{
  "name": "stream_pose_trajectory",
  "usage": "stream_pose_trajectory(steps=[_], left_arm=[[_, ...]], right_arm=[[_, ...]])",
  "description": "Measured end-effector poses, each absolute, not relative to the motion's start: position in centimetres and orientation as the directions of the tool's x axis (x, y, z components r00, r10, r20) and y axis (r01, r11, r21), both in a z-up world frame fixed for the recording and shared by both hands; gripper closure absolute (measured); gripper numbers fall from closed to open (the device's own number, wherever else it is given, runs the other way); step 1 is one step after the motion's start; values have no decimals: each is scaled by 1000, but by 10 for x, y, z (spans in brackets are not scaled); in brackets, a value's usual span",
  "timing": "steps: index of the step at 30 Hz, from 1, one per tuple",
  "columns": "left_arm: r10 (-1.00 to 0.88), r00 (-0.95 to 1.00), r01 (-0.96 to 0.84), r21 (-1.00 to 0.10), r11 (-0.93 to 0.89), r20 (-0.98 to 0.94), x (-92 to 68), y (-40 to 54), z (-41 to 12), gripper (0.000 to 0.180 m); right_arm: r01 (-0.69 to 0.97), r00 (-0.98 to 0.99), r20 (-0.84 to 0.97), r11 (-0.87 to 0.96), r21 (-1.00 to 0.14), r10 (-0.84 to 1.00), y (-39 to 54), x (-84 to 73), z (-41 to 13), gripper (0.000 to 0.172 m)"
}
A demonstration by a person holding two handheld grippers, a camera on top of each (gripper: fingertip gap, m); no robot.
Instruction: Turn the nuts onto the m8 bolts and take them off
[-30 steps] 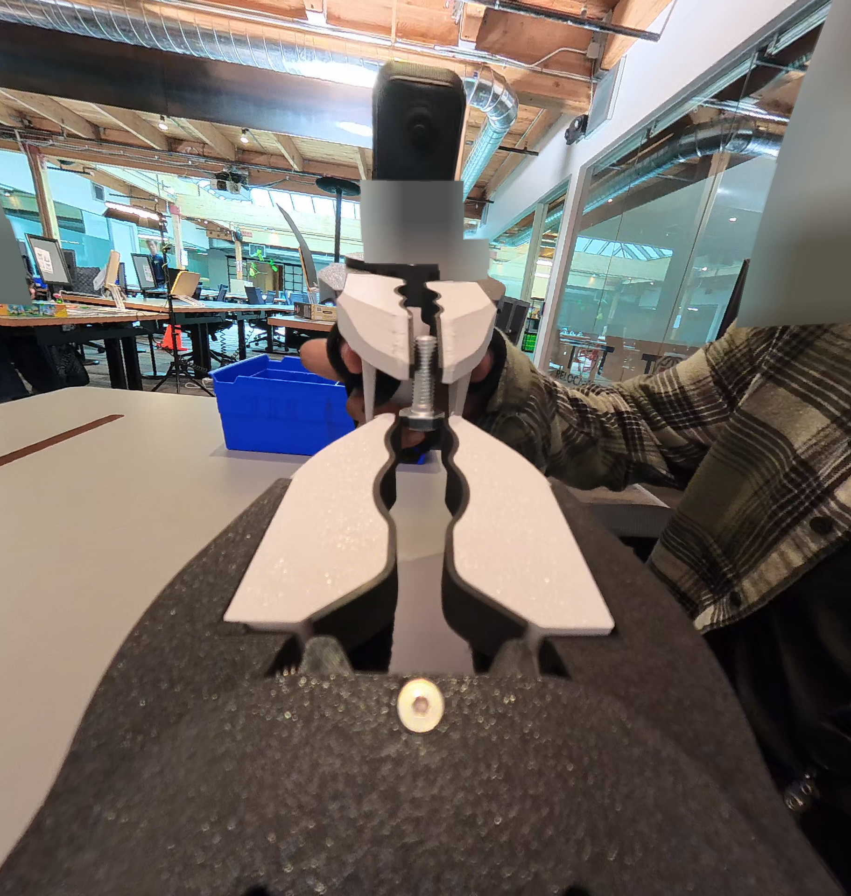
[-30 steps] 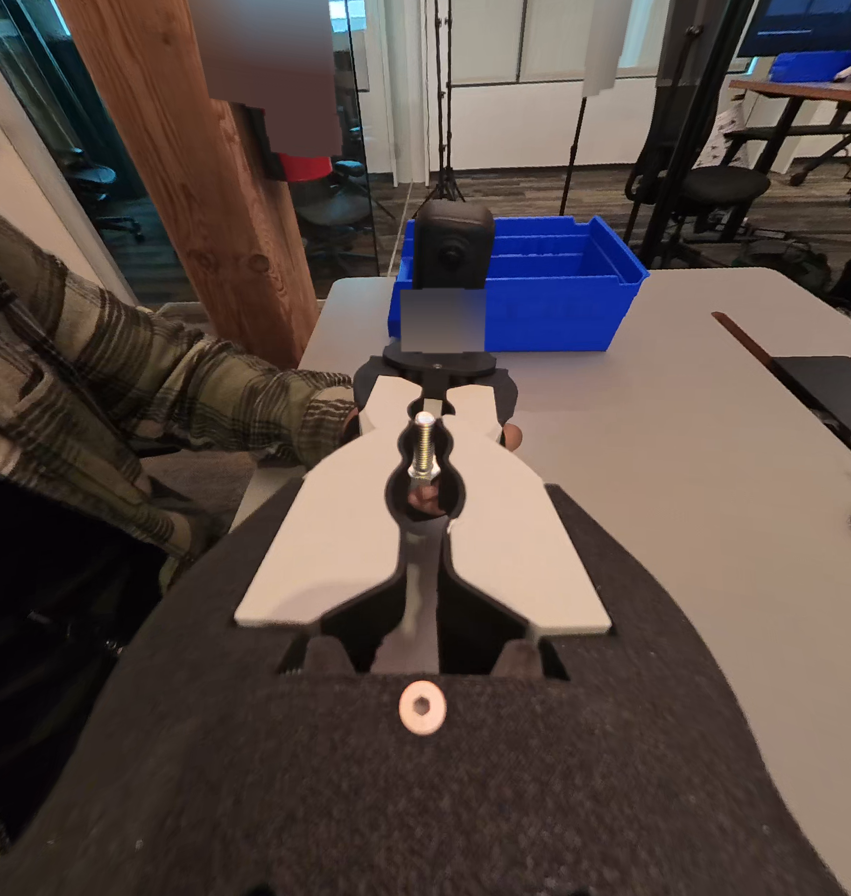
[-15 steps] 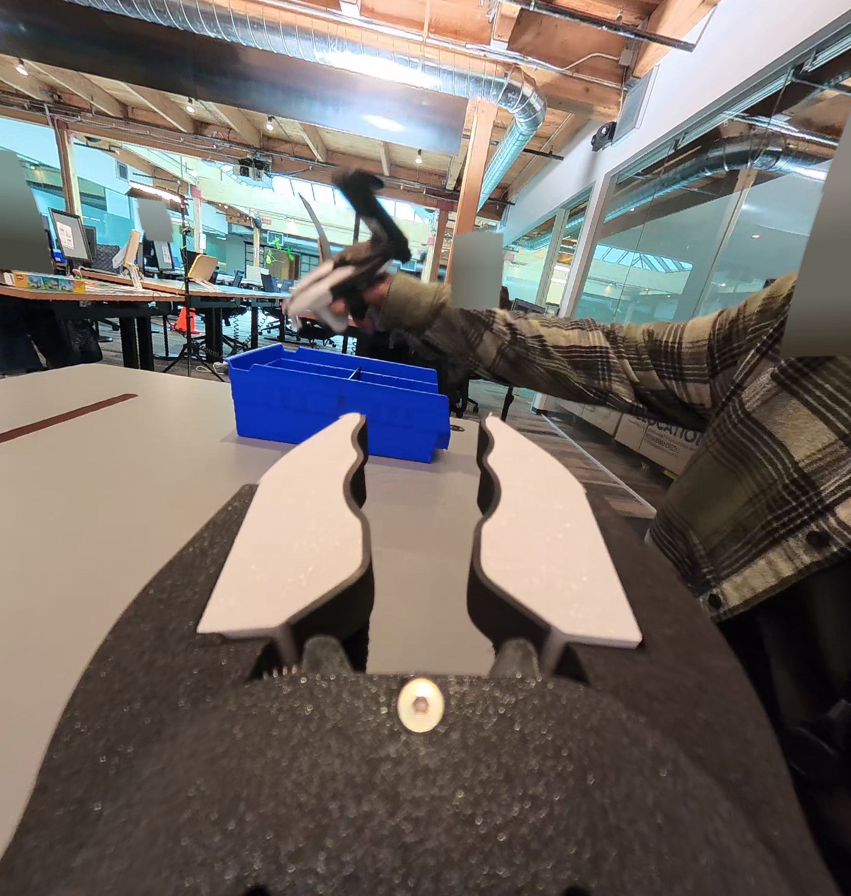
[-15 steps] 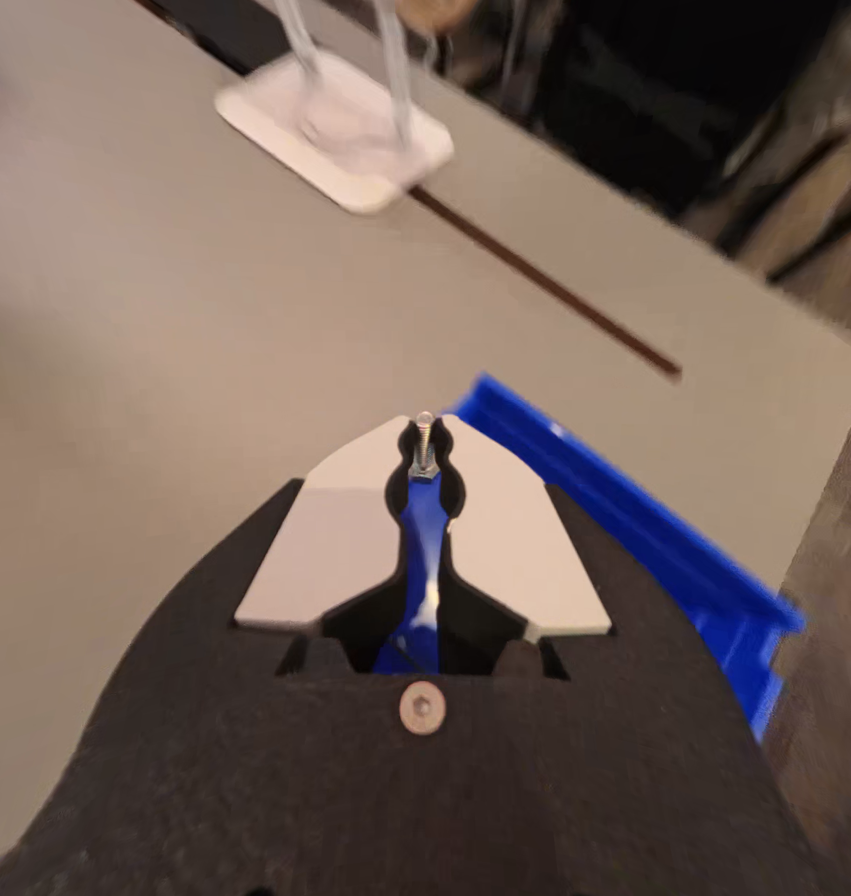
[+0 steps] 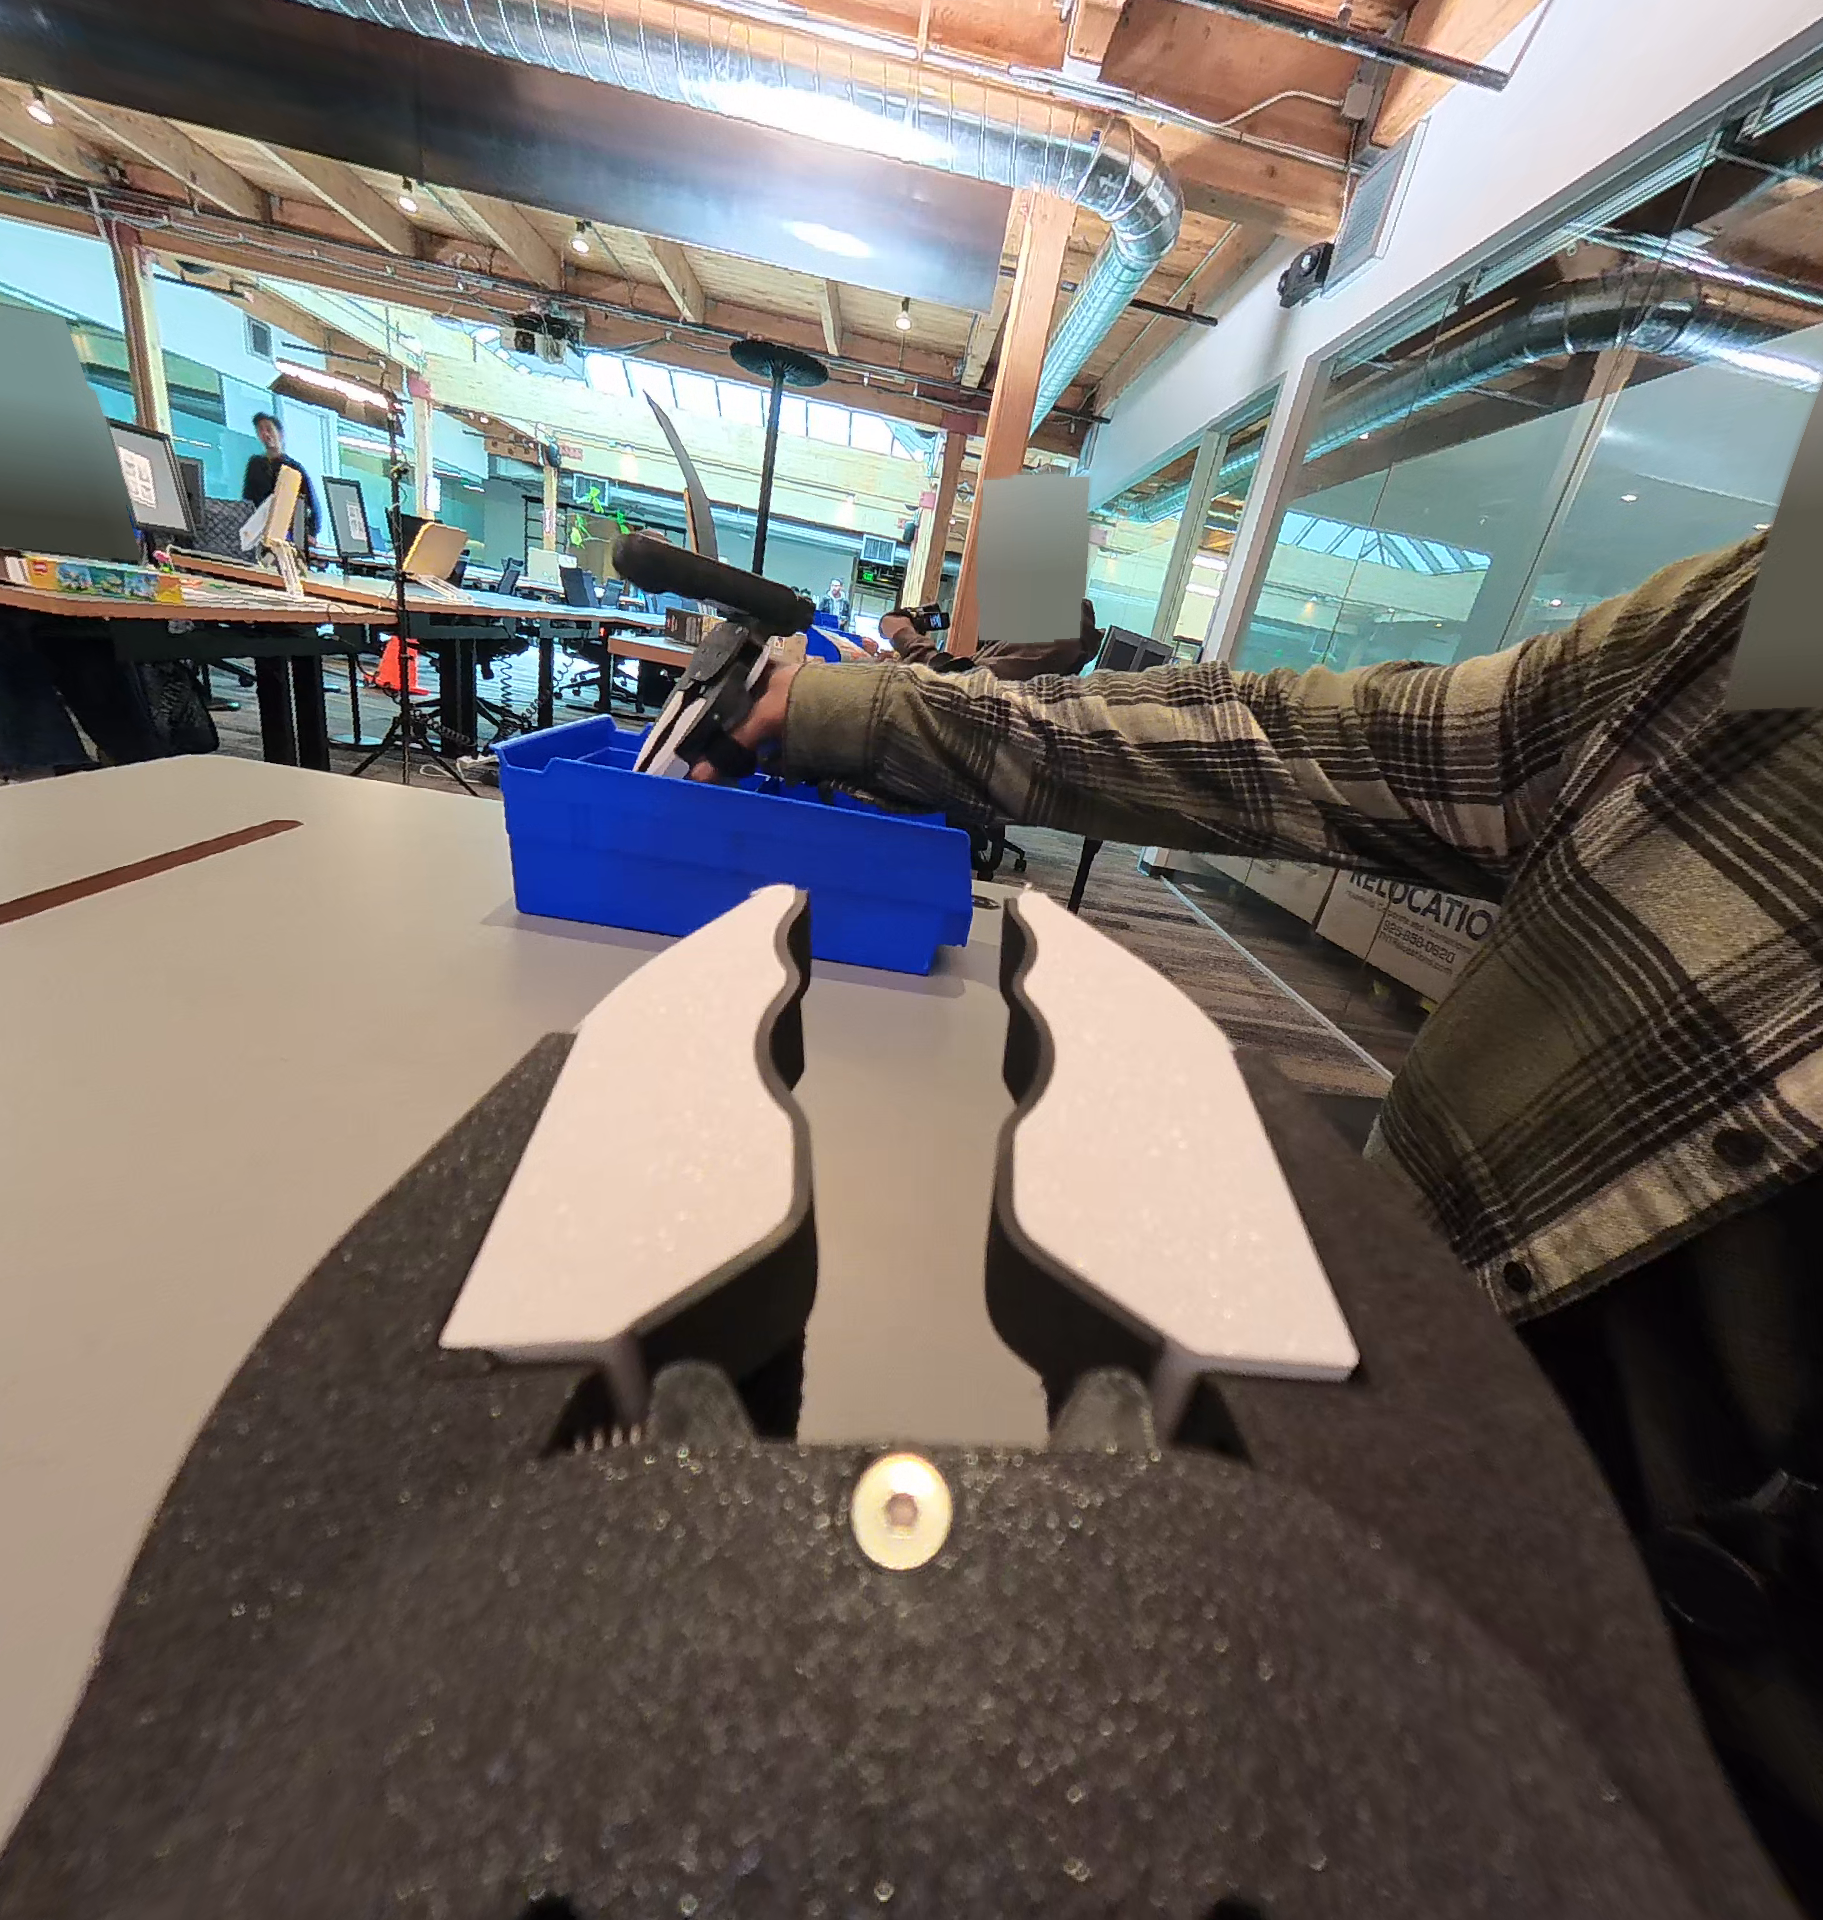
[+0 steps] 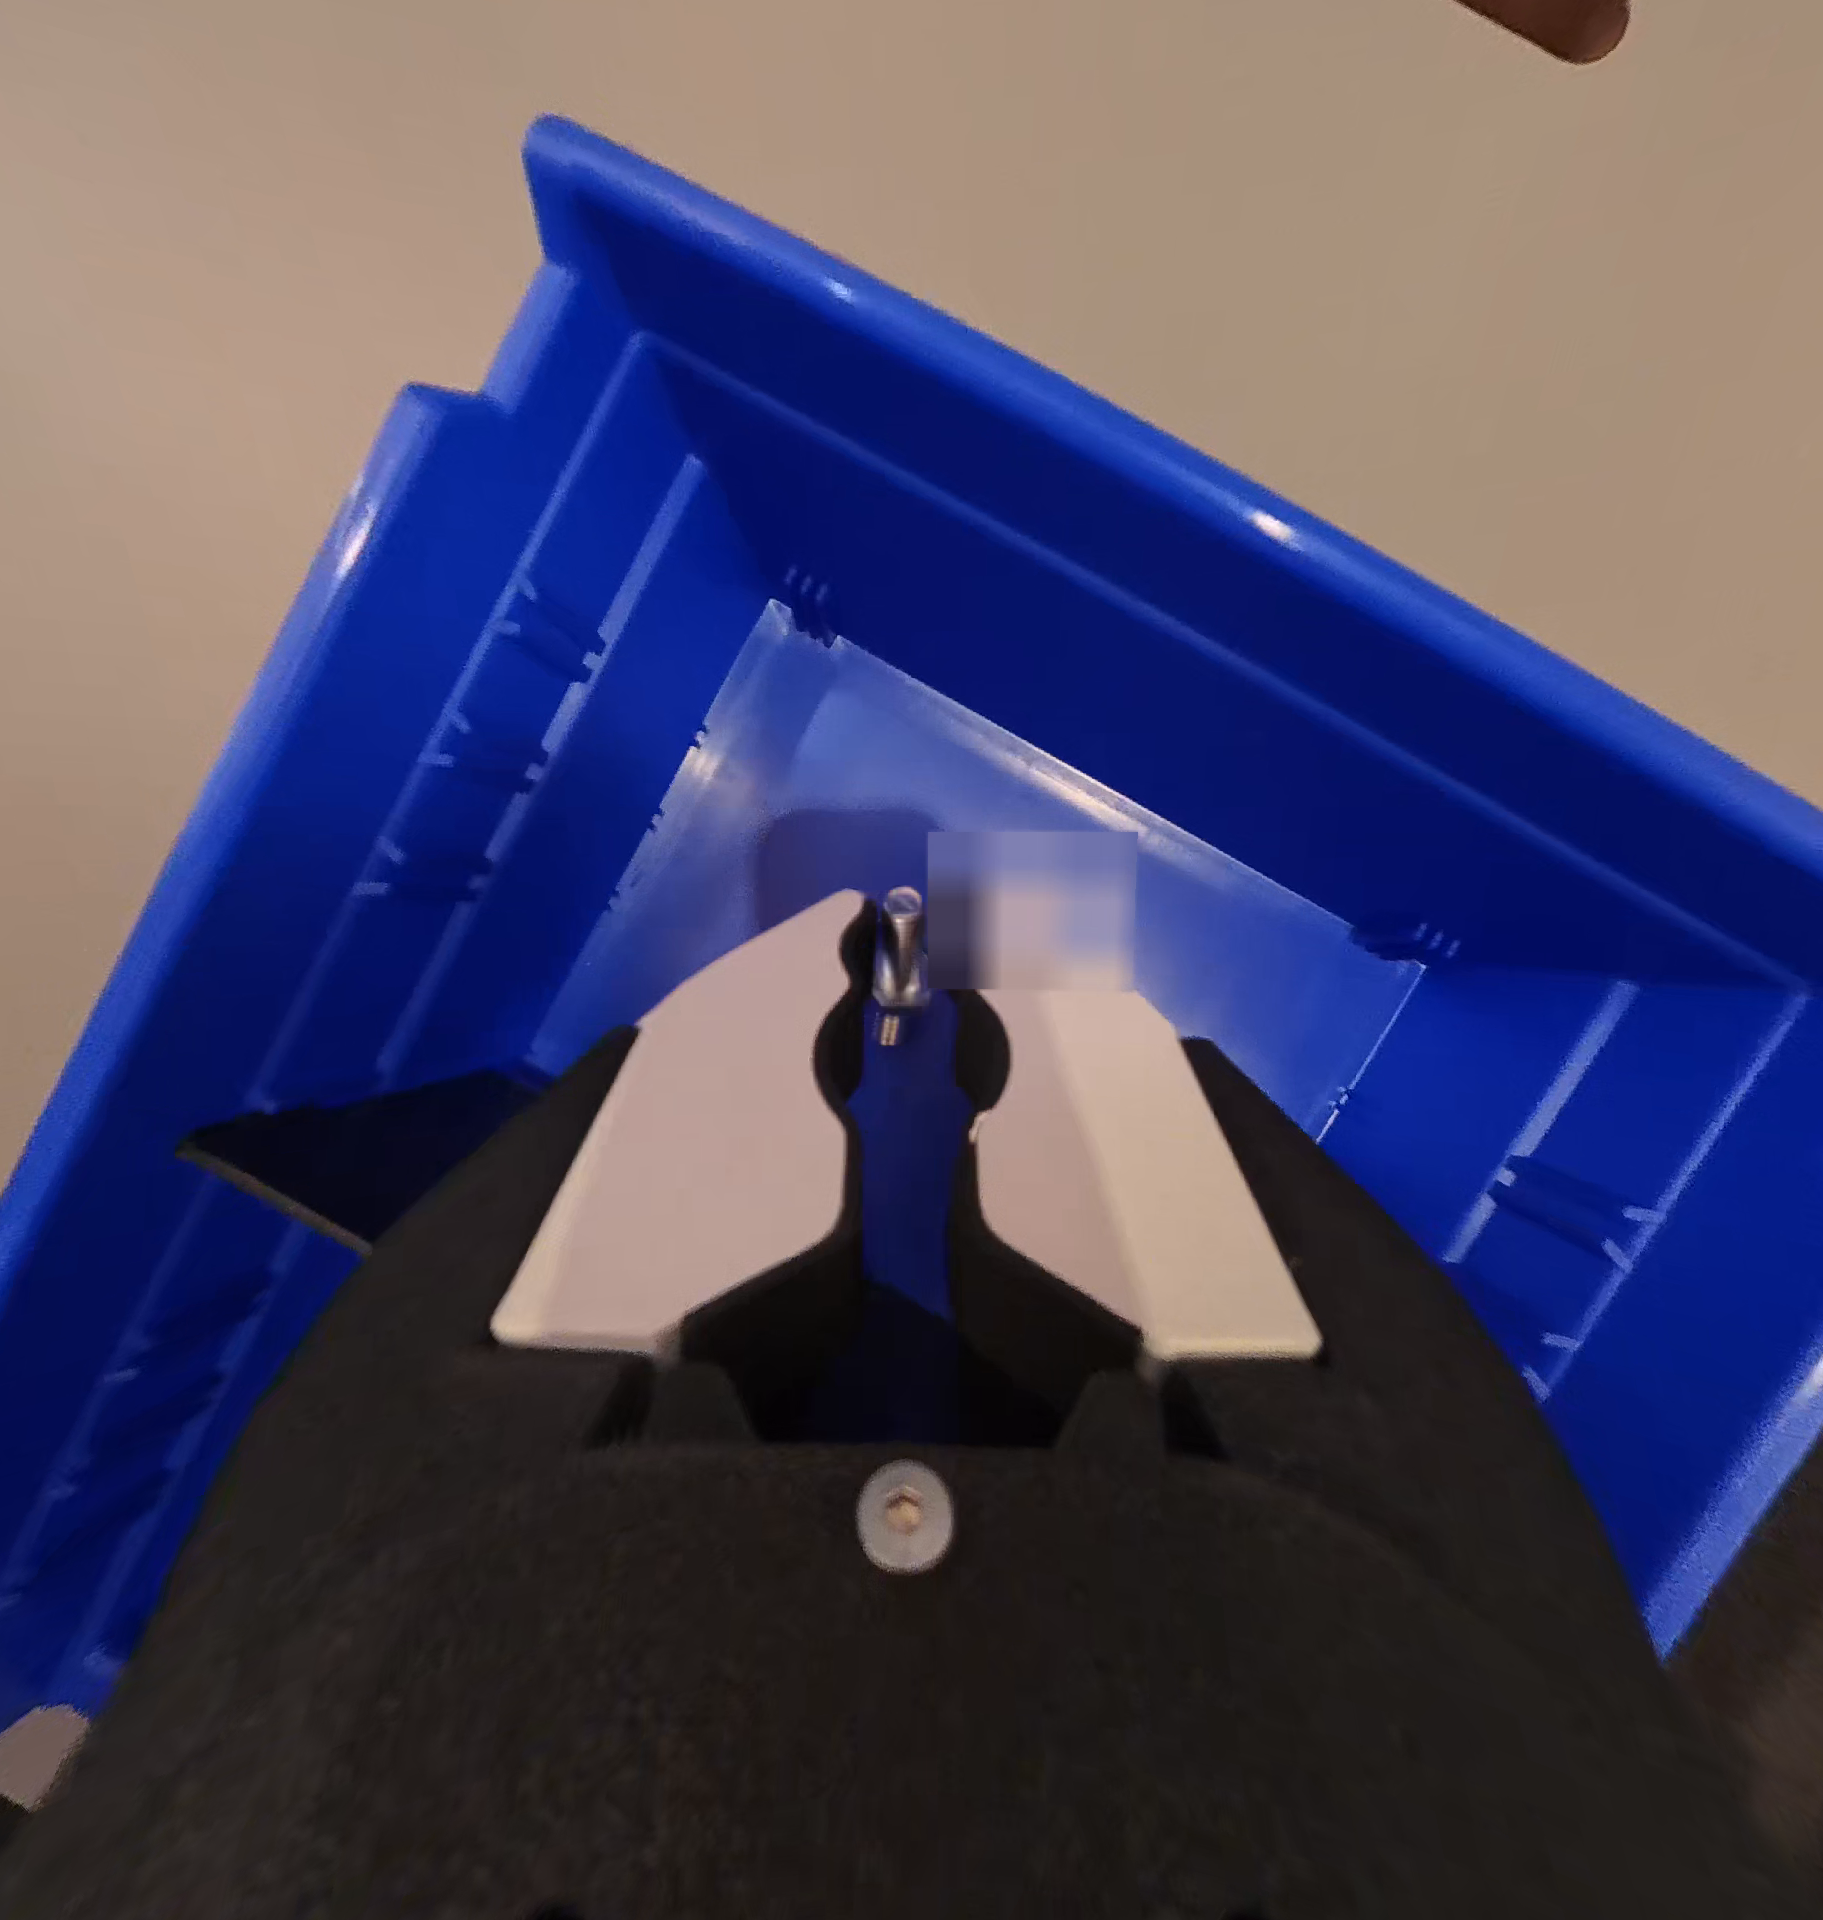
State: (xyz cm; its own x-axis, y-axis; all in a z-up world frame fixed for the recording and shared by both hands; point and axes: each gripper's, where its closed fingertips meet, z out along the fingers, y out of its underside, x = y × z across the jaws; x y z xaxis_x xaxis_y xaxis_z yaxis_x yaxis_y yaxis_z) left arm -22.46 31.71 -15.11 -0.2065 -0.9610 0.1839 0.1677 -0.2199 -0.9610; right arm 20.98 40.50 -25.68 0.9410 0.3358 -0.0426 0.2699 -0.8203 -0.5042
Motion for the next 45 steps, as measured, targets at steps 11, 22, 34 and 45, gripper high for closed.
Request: stream_pose_trajectory(steps=[11, 22, 34, 45], left_arm=[[-964, -187, 149, -964, -221, 192, -224, 320, -155, 144], [-987, -10, 143, -977, -160, 161, -269, 331, -119, 143], [-871, 490, -194, -972, -128, 17, -544, 384, -94, 146], [-878, 477, -597, -719, -356, 39, -613, 413, -222, 148]], right_arm=[[305, 915, 56, -596, -743, 399, 383, 158, -140, 106], [356, 718, 28, -332, -873, 696, 294, -33, -122, 104], [268, 563, -129, -329, -906, 816, 261, -118, -174, 112], [281, 531, -170, -361, -889, 830, 260, -141, -187, 115]])
